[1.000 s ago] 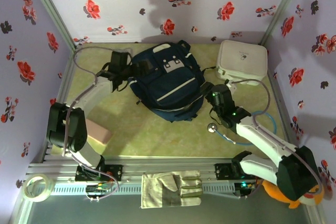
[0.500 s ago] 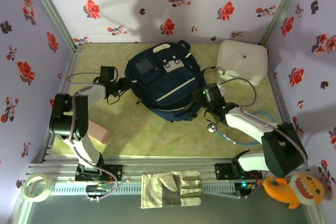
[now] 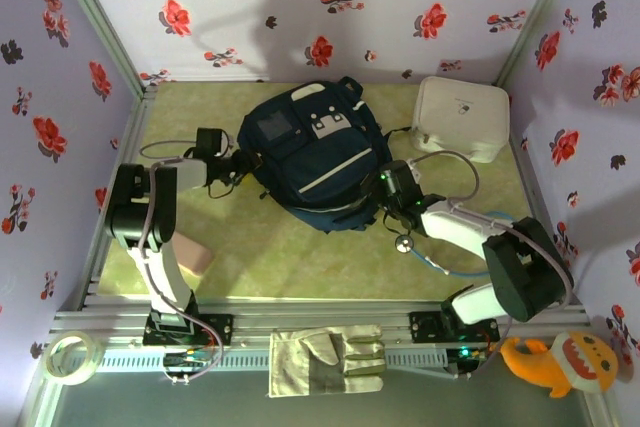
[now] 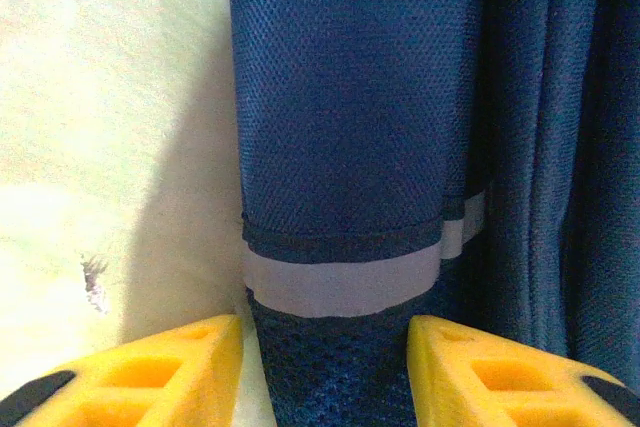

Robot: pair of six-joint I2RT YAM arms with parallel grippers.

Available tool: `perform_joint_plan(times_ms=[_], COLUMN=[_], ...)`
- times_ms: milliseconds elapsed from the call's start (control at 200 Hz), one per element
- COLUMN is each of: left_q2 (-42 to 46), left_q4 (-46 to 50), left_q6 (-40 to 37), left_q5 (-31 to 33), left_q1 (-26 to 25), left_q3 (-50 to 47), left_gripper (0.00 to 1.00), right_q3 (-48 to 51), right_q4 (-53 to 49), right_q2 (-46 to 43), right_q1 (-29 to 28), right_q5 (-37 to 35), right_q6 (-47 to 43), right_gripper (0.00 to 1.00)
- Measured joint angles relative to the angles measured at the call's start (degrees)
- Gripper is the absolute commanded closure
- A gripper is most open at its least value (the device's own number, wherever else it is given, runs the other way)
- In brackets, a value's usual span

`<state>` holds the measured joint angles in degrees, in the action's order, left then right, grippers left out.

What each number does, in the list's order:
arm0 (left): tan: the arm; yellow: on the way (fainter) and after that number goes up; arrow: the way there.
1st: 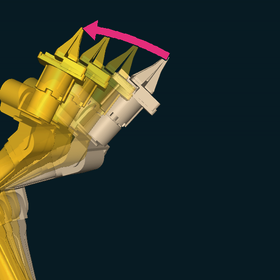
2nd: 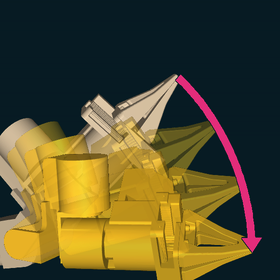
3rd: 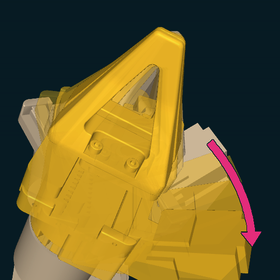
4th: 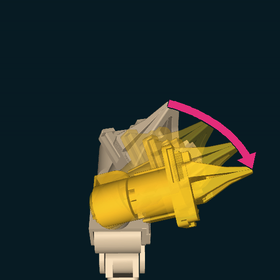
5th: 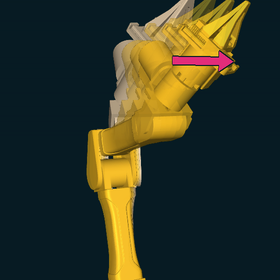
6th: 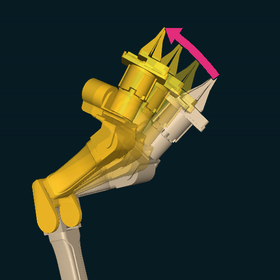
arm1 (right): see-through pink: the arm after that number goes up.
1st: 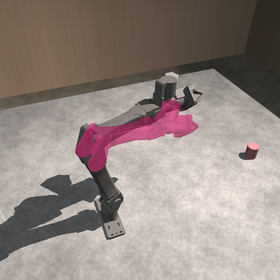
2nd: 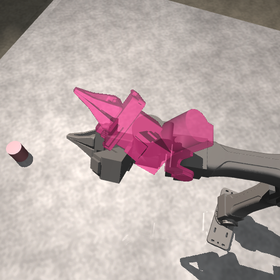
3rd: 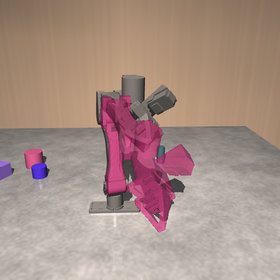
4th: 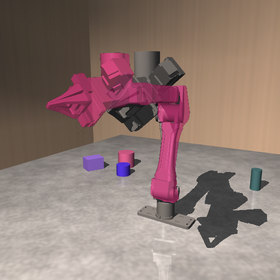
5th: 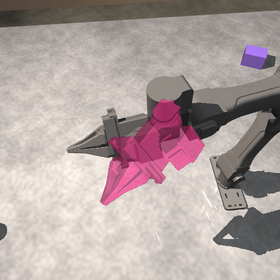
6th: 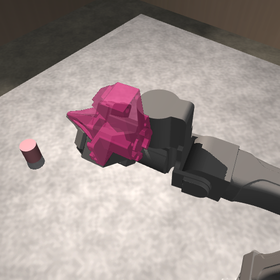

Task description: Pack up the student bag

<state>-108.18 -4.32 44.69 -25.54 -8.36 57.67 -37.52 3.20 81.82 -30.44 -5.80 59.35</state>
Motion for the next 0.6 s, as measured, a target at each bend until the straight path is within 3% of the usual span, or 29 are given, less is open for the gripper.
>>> perform_joint_plan(times_ms=[345,460,525,600], left_q2=[-2.0,-2.2,-2.2,-2.2], left_q4=[-1.7,-2.2,-2.5,-2.6], left_q6=[0.9,1.4,1.7,1.5], left_q5=[-2.6,-3.2,-3.5,-3.7], left_q1=[0.0,0.0,0.0,0.1], left_q3=[1.1,1.2,1.2,1.2], left_gripper=[0.69,0.80,1.00,1.00], right_q3=[-0.5,-0.5,-0.5,-0.6], right_q4=[1.7,2.3,2.9,3.7], right_q2=[2.5,3.1,3.7,4.7], right_q1=[0.0,0.0,0.0,0.0], right_q5=[0.3,0.3,0.3,0.3], right_q6=[0.2,0.2,0.2,0.2], right_gripper=[0.42,0.44,0.45,0.47])
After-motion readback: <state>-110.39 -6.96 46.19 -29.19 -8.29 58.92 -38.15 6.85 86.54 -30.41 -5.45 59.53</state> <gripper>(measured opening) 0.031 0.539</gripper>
